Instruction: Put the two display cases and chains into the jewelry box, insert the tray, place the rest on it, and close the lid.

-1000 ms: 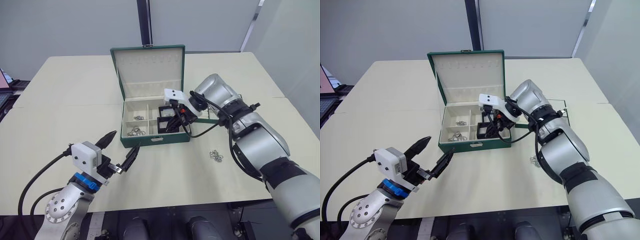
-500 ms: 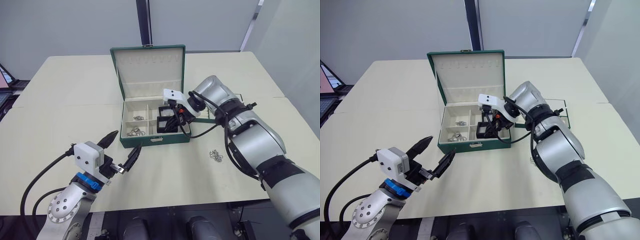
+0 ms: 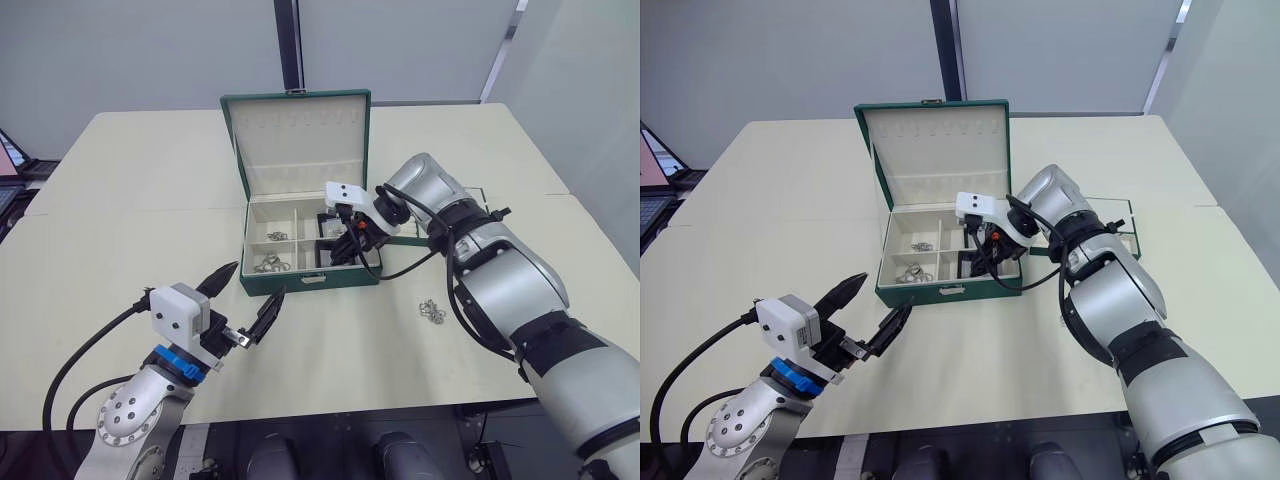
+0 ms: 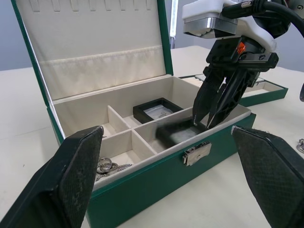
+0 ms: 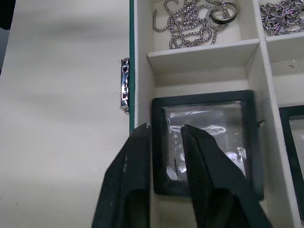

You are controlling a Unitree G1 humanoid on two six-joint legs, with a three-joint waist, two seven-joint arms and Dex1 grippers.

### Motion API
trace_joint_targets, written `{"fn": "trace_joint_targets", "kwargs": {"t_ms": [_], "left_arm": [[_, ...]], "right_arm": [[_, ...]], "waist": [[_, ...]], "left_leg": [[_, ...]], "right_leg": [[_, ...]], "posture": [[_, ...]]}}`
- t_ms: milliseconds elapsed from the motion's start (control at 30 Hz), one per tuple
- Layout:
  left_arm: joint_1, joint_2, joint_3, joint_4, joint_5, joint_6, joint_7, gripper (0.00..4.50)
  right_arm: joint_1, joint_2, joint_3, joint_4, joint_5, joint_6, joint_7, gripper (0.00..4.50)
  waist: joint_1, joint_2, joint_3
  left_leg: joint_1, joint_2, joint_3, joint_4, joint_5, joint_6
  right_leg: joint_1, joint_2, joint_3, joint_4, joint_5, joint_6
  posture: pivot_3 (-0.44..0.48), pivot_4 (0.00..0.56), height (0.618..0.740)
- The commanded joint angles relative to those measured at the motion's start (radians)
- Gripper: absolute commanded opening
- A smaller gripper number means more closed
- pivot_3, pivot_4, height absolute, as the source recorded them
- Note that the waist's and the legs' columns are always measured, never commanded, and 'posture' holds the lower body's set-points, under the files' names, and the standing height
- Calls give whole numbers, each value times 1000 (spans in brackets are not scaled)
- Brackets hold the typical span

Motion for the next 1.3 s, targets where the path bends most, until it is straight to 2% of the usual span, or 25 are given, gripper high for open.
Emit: {"fn": "trace_joint_targets", "kwargs": {"t_ms": [33, 300, 400, 533, 700, 900, 1033, 1300], "left_arm": [[-1, 8, 7, -41, -4, -8, -1, 4500], [-40, 60, 32, -15, -43, 27, -38, 4500], [-70, 96, 52, -2, -74, 69, -53, 4500], [-105, 159, 108, 38, -124, 114, -93, 4500], [-146, 269, 231, 157, -193, 144, -199, 4500], [-165, 391, 352, 383, -185, 122, -338, 4500], [-201, 455, 392, 520, -157, 106, -385, 4500], [-302, 518, 406, 756, -84, 11, -441, 4500]], "right_arm": [[-36, 1, -33, -5, 7, -6, 7, 2082], [-48, -48, -138, -42, 87, 36, 64, 4481], [-2, -110, -192, -129, 211, 72, 87, 4481], [145, -238, -264, -402, 451, 206, 89, 4481], [394, -370, -408, -718, 518, 219, -13, 4481], [699, -503, -552, -999, 564, 246, -175, 4481], [853, -561, -642, -1027, 564, 216, -268, 4481], [1033, -581, -789, -865, 553, 14, -434, 4481]], "waist": [[0, 0, 0], [0, 0, 0], [3, 0, 0], [7, -1, 0], [3, -1, 0], [0, -1, 0], [1, -1, 0], [2, -1, 0]], "left_leg": [[0, 0, 0, 0, 0, 0], [0, 0, 0, 0, 0, 0], [-1, 0, 0, 0, 0, 0], [-2, 0, -2, 0, 0, 0], [-4, 0, -2, 0, 0, 0], [-4, 0, -2, -1, 0, 0], [-4, 0, -2, -1, 0, 0], [-4, 0, -1, -1, 0, 0]], "right_leg": [[0, 0, 0, 0, 0, 0], [0, 0, 0, 0, 0, 0], [0, 0, -1, 0, 0, 0], [0, 0, -2, -1, 0, 0], [-1, 0, -2, -1, 0, 0], [-2, 0, -1, -2, 0, 0], [-1, 0, -2, -2, 0, 0], [-1, 0, -1, -3, 0, 0]], "posture": [[0, 150, 740], [0, 150, 740], [0, 150, 740], [0, 150, 740], [0, 150, 740], [0, 150, 740], [0, 150, 740], [0, 150, 740]]}}
